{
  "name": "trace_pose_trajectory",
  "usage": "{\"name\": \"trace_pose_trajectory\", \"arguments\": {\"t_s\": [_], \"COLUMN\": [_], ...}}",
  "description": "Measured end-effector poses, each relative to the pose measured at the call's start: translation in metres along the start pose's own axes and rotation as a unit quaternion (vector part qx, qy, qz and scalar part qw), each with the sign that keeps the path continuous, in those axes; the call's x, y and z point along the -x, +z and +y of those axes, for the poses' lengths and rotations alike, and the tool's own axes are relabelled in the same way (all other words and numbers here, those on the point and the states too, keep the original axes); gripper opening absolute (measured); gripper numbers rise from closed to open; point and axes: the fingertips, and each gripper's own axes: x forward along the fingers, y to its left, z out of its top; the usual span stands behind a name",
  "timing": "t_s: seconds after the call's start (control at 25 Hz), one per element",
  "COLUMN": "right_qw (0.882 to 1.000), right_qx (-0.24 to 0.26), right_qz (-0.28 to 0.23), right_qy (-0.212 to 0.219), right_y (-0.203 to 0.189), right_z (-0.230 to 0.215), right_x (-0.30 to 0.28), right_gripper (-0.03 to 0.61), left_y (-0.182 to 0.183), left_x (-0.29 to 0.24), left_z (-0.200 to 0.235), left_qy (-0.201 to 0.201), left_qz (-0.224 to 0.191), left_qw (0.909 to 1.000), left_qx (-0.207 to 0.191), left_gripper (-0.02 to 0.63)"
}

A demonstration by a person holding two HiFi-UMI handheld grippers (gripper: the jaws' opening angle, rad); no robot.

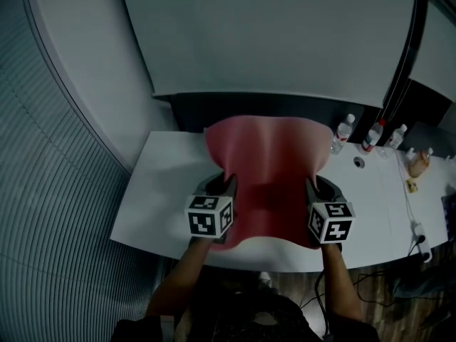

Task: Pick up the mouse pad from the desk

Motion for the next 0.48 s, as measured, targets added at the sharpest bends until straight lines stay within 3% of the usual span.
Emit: {"name": "trace_pose_trajectory", "arguments": {"t_s": [0.48], "right_qw": [0.998], "right_qx": [0.023], "right_qz": [-0.056], "right_qy": [-0.020], "right_y": [0.043], "right_z": [0.026], "right_x": [0.035], "right_gripper": [0.078], "left_y": [0.044], "left_x": [0.046], "left_z": [-0.006], "left_qy": [0.009], "left_qz": [-0.059], "left_qw": [0.9980], "left_qx": [-0.018], "left_gripper": [0.080]}}
